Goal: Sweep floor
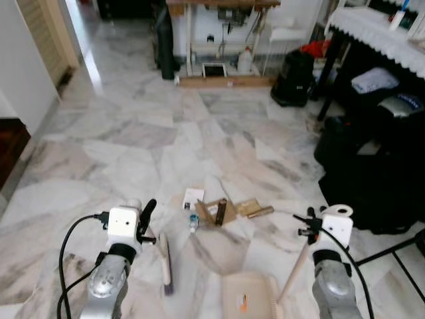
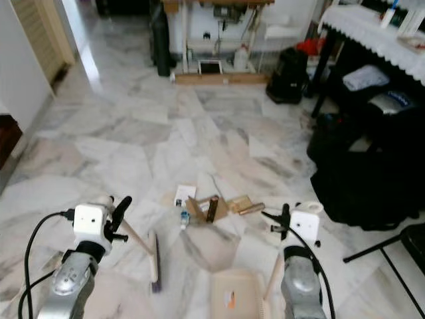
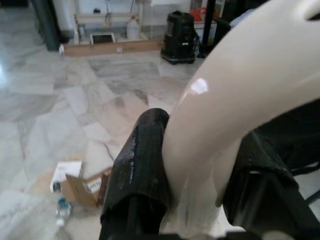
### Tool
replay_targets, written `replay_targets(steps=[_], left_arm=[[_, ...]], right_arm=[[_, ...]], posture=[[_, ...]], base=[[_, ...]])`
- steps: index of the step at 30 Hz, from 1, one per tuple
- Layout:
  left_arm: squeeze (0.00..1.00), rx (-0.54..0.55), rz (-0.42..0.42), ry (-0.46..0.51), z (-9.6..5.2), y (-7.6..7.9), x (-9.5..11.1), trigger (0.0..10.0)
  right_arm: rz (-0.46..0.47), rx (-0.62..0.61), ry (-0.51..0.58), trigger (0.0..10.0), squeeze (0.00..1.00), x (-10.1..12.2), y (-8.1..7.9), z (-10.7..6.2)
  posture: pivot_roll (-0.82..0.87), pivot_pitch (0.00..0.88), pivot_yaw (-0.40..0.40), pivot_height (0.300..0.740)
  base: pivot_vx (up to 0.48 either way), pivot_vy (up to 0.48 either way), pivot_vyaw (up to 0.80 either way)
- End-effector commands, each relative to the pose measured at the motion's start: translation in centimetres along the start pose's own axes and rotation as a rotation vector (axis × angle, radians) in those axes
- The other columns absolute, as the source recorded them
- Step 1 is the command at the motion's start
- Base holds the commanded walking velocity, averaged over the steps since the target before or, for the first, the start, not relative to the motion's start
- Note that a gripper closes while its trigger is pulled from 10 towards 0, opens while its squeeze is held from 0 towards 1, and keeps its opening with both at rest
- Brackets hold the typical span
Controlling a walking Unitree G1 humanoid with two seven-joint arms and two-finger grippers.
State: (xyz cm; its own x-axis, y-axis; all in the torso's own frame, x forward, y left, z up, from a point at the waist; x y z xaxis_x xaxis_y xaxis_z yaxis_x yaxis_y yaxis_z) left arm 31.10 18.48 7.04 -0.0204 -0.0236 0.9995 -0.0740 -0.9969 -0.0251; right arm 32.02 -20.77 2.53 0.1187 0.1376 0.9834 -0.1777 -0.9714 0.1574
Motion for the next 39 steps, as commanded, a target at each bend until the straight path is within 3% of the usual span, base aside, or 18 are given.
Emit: replay_targets(steps=[1, 12, 28, 39], left_arm=[[0.00, -0.018, 0.008, 0.038, 0.4, 0.6, 1.0, 10.0], [0.00, -0.021, 0.011, 0.035, 0.5, 0.7, 0.9, 10.0], [0.00, -0.010, -0.001, 0.015, 0.5, 0.7, 0.4, 10.0], [0.00, 0.052, 0.084, 0.117, 0.7, -0.5, 2.8, 10.0]], right_arm=[[0.002, -0.024, 0.016, 10.0, 0.00, 0.4, 0.9, 0.1], [0.003, -0.019, 0.021, 10.0, 0.00, 0.5, 0.7, 0.1], [0.006, -0.008, 0.035, 10.0, 0.00, 0.8, 0.4, 0.2], [0.006, -0.042, 0.079, 10.0, 0.00, 1.8, 1.1, 0.4]], posture=[[-0.06, 0.043, -0.024, 0.740], [-0.06, 0.042, -0.023, 0.740], [-0.06, 0.026, -0.026, 0.740], [-0.06, 0.025, -0.029, 0.740]], base=[[0.281, 0.000, 0.00], [0.282, 0.000, 0.00], [0.000, 0.000, 0.00], [0.000, 0.000, 0.00]])
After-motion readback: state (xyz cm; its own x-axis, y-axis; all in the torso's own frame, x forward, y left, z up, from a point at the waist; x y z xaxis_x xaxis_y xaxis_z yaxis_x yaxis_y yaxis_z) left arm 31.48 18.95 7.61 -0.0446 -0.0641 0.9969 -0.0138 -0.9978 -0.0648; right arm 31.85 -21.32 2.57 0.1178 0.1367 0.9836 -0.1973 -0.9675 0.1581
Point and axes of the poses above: a point about 5 cm out from each wrist's last joint towards the gripper, its own z axis pointing out of the wrist towards the gripper, its own x axis along the axis of the wrist's last joint, y = z × x, the point moved 5 cm from there along z, pointing out of the wrist towards the gripper, and after that the axes turned 6 degrees about -z, right-handed, at the moved point
